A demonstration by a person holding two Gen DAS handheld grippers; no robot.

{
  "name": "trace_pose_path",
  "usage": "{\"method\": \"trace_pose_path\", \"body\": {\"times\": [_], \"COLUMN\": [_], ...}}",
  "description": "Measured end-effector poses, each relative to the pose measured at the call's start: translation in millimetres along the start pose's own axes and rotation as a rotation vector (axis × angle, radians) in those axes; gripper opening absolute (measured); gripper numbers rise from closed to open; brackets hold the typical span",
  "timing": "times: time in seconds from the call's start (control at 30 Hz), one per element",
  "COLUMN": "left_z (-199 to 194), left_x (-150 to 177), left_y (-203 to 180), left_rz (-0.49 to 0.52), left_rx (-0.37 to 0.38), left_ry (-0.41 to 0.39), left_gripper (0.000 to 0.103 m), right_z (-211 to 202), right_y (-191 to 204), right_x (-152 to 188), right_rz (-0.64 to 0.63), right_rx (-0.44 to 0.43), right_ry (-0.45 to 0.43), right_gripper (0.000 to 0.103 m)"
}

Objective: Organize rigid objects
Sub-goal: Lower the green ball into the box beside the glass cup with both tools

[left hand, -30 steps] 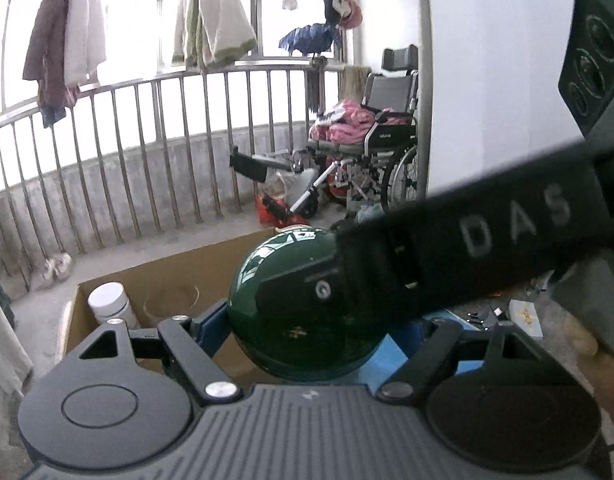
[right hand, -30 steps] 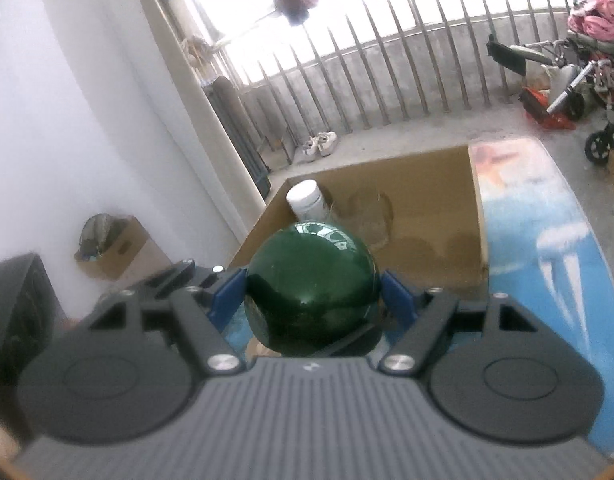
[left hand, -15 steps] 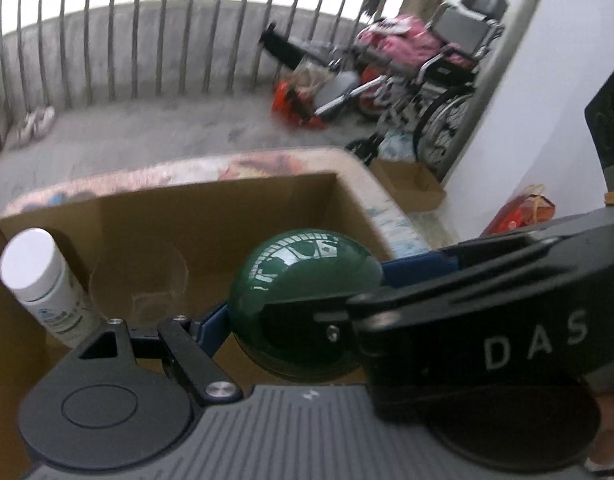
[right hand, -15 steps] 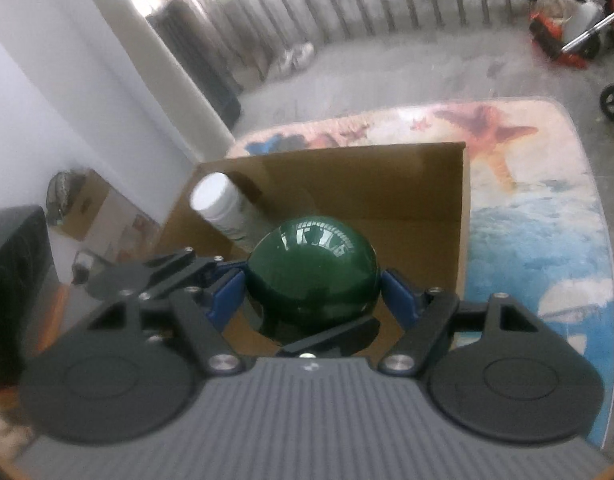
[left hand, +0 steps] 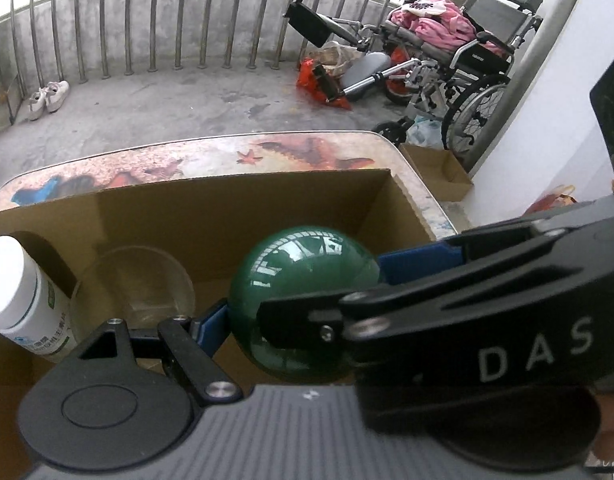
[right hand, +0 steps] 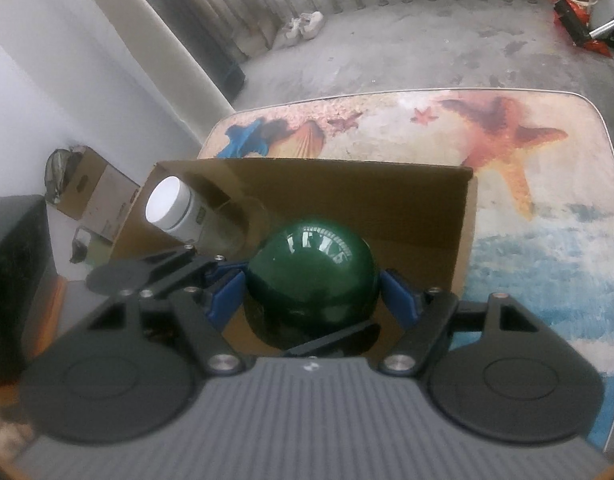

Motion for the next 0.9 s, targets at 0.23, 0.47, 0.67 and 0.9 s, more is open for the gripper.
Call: {"method": "trace_pose_path", "body": {"times": [0.23, 0.47, 0.67, 0.9], "left_z": [16, 25, 27, 27], "left_x": [-1, -6, -9, -9], "left_y": [-1, 0, -2, -3], "left_rz": [-0.027, -0.053, -0.066, -0.062], "left_rx": [-0.030, -0.060, -0.071, -0.074], "left_ry": [0.043, 0.090, 0.088, 0.071], "left_gripper": [0.083, 0.083, 0.083, 0.083], "right_z": [6, 7, 4, 1], "right_y": [4, 0, -7, -8], "right_x": [-4, -8, -9, -7], "right_rz": [-0.043, -0.054, -0.045, -0.051], "right_rx": [0.027, 0.041, 0.056, 0.044], "right_ry": [0.007, -0.001, -0.035, -0.051], "right_gripper": [0.076, 0.076, 0.076, 0.076]}}
Point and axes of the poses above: each gripper's, at about its wrist camera, not at the fingertips, and z roughly the way its jaws point, y to its left, x to its underside, the point moved 1 cm from there along z, roughly the way its jaws point, and after that the axes turned 11 degrees about -z, right-handed, at the moved point
